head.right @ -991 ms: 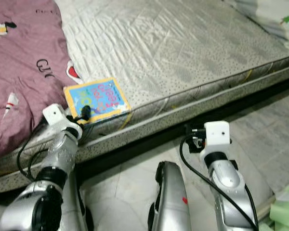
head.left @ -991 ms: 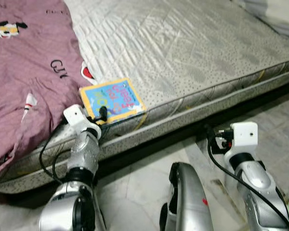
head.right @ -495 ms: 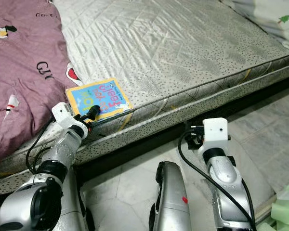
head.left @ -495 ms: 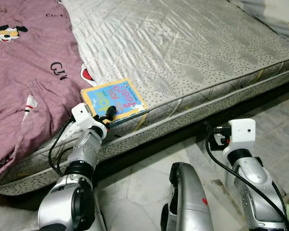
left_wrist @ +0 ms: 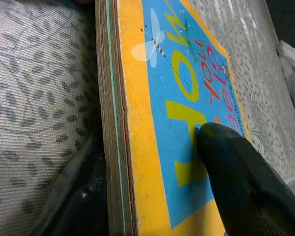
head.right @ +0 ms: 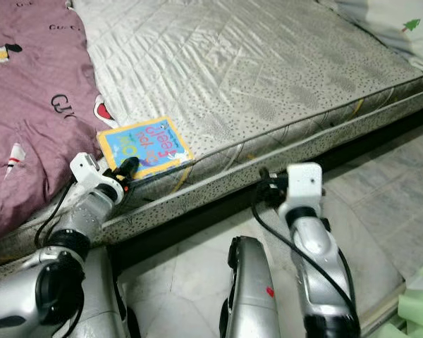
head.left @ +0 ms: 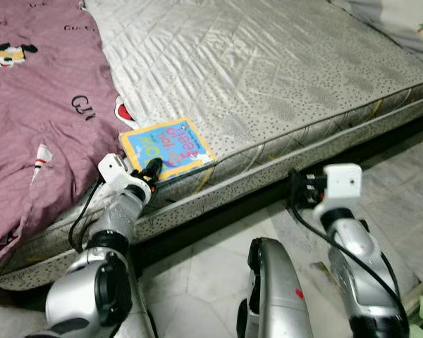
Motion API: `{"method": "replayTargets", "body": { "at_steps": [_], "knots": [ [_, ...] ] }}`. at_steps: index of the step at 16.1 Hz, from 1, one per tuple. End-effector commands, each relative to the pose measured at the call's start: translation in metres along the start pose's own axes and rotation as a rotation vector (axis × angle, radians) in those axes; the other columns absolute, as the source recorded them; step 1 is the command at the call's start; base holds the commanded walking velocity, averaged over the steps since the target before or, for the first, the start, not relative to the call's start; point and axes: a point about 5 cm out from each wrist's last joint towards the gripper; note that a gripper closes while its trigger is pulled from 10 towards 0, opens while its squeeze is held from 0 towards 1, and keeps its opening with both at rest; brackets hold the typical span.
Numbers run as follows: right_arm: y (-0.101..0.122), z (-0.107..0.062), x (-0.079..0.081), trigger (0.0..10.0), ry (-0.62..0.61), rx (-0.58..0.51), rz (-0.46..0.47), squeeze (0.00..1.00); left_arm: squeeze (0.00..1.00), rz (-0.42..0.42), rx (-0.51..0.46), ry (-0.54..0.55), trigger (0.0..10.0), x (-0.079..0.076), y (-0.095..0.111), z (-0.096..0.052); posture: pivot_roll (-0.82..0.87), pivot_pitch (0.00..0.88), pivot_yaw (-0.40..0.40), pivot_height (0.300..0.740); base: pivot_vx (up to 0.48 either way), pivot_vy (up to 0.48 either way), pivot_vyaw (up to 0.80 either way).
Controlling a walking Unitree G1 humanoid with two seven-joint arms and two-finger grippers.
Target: Clean up the room
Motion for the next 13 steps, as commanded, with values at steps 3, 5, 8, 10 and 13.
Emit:
{"method": "replayTargets", "body": {
  "at_steps": [3,5,8,10,13],
  "knots": [
    [-0.002,0.007,0.008,10.0,0.015,-0.003,0.002,0.00,0.00,-0.053,0.038,0.015,0.0,0.002,-0.006,0.000,-0.11,0.050,-0.039,0.494,0.000,0.000,0.00],
    [-0.001,0.012,0.014,10.0,0.026,-0.011,0.012,0.00,0.00,-0.061,0.023,0.009,0.0,0.002,-0.001,0.000,-0.10,0.048,-0.035,0.494,0.000,0.000,0.00],
    [-0.001,0.017,0.019,10.0,0.022,-0.028,0.026,0.00,0.00,-0.052,0.021,0.010,0.0,0.004,0.006,-0.001,-0.08,0.047,-0.010,0.494,0.000,0.000,0.00],
    [-0.003,0.017,0.017,10.0,0.008,-0.029,0.030,0.00,0.00,-0.039,0.004,0.008,0.0,0.002,0.010,0.000,-0.08,0.049,0.000,0.494,0.000,0.000,0.00],
    [-0.007,0.017,0.023,10.0,0.010,-0.027,0.045,0.00,0.00,0.136,-0.095,-0.022,0.0,-0.012,0.028,0.003,-0.06,0.047,0.007,0.494,0.000,0.000,0.00]
  ]
}}
Point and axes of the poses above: a point about 5 cm out from each wrist's last joint towards the gripper, its own z axis pointing out of the wrist towards the gripper, its own y axis along the axis of the wrist's last joint, x = y × z, and after that the axes turned 6 degrees about -z, right-handed
